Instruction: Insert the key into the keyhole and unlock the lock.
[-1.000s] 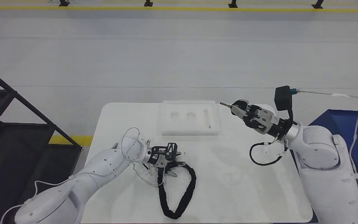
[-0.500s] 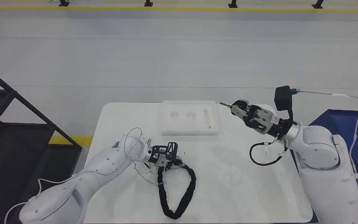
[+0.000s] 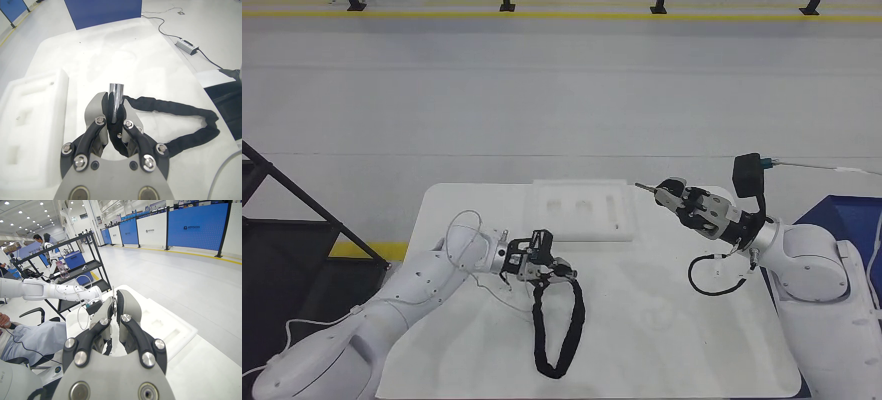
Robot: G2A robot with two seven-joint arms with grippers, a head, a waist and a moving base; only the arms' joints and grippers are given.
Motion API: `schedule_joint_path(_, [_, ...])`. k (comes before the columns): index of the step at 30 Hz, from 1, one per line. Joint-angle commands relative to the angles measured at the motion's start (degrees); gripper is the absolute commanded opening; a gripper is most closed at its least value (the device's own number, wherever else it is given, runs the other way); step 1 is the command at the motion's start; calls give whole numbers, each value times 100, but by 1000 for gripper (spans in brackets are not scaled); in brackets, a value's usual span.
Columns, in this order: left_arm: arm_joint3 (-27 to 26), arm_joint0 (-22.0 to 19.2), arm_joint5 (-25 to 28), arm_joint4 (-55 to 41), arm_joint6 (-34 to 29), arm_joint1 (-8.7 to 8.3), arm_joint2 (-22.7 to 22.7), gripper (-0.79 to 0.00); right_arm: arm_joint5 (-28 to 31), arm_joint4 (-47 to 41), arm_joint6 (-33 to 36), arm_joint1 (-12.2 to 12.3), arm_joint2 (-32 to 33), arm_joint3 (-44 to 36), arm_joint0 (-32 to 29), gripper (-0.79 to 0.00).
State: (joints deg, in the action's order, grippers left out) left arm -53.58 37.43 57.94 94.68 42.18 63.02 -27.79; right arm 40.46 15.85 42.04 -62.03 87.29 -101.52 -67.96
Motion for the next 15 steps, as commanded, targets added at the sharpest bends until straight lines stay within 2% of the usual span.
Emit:
schedule_joint_path(1, [-205, 21, 6, -161, -79, -67, -101, -785, 0, 0, 0, 0, 0, 0, 0, -785])
schedule_joint_path(4, [-513, 14, 6, -418, -201, -168, -189, -785, -131, 47, 9, 4, -45, -16, -79, -785])
schedule_joint_path(11, [-1207, -33, 2, -920, -565, -399, -579, -785, -663, 46, 766, 80, -189, -288, -271, -785])
schedule_joint_path(15, [-1539, 54, -184, -1064, -778, -478, -870, -785, -955, -217, 1104, 115, -267, -578, -401, -785])
